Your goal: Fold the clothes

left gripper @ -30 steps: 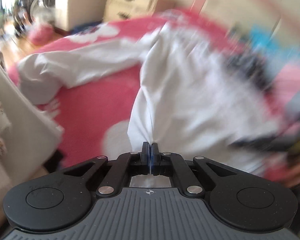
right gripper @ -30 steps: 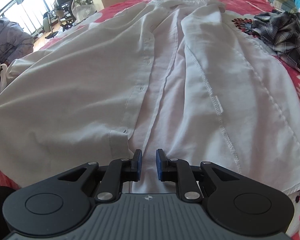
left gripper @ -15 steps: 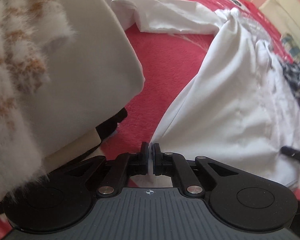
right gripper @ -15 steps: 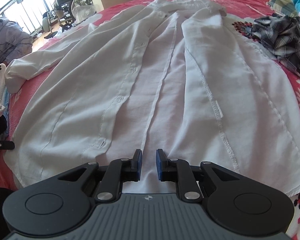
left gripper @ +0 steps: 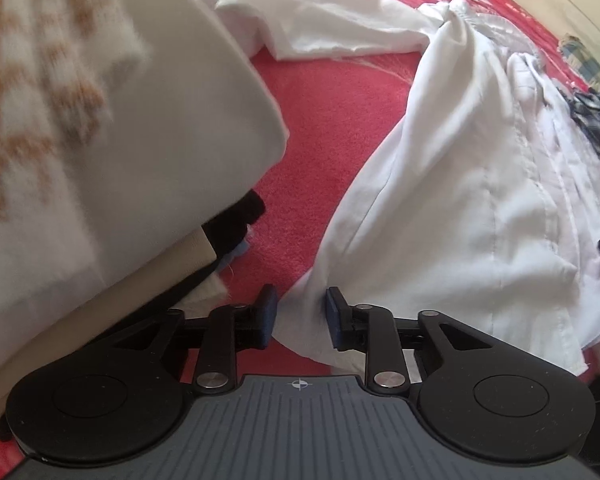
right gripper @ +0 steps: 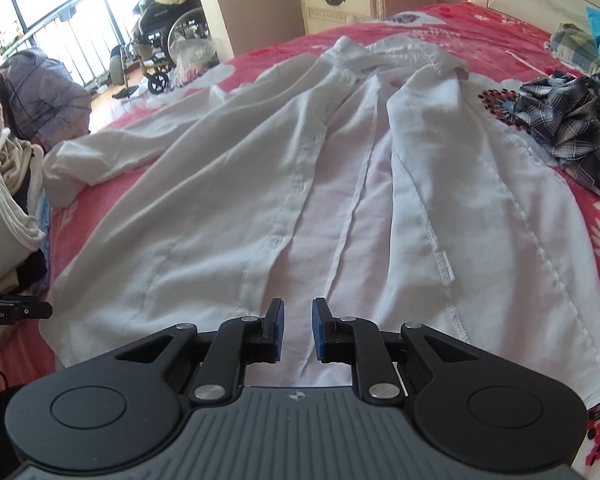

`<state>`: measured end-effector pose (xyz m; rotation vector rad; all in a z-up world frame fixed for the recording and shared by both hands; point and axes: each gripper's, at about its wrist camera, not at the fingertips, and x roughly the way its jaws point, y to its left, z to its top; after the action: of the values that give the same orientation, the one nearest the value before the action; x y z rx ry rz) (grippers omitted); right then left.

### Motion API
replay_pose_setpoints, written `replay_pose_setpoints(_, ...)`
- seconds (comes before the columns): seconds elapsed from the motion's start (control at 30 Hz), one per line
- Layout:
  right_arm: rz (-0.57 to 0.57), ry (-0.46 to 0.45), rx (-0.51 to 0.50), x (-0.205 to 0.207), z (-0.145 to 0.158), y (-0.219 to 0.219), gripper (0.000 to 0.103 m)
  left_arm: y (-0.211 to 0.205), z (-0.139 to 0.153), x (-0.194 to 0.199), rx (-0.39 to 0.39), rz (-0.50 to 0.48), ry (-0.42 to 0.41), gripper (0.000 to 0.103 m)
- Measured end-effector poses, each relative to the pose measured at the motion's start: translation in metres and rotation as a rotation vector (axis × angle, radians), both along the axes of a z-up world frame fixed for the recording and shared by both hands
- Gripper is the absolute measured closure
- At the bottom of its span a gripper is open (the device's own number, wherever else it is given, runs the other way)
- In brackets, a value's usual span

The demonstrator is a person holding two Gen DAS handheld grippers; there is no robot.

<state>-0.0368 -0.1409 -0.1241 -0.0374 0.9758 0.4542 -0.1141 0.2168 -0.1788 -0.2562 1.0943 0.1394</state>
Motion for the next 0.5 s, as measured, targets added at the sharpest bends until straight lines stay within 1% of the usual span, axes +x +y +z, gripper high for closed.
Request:
replay_pose_setpoints(0.1,-0.005,-0.019,0.023,-0.003,0.009,-0.005,0.084,-0.007,0.015,-0.007,0.047,0.001,-0.048,0.062)
replay_pose_setpoints(0.2,-0.017,-0.039,0.044,-0.005,0.018,-0.013,0.084,-0.015,0.027,-0.010,0.066,0.007,-0.079,0.053)
replay_pose_setpoints(0.33,-0.054,-0.067,0.083,-0.008,0.039,-0.031,0.084,-0.024,0.040,-0.008,0.065,0.023,-0.096,0.051)
replay_pose_setpoints(0.43,-0.080,-0.110,0.096,-0.012,0.059,-0.047,0.084,-0.036,0.051,0.001,0.030,0.034,-0.122,0.049)
replay_pose_setpoints(0.5,-0.098,-0.136,0.101,-0.016,0.072,-0.058,0.080,-0.044,0.057,0.009,0.004,0.044,-0.152,0.048)
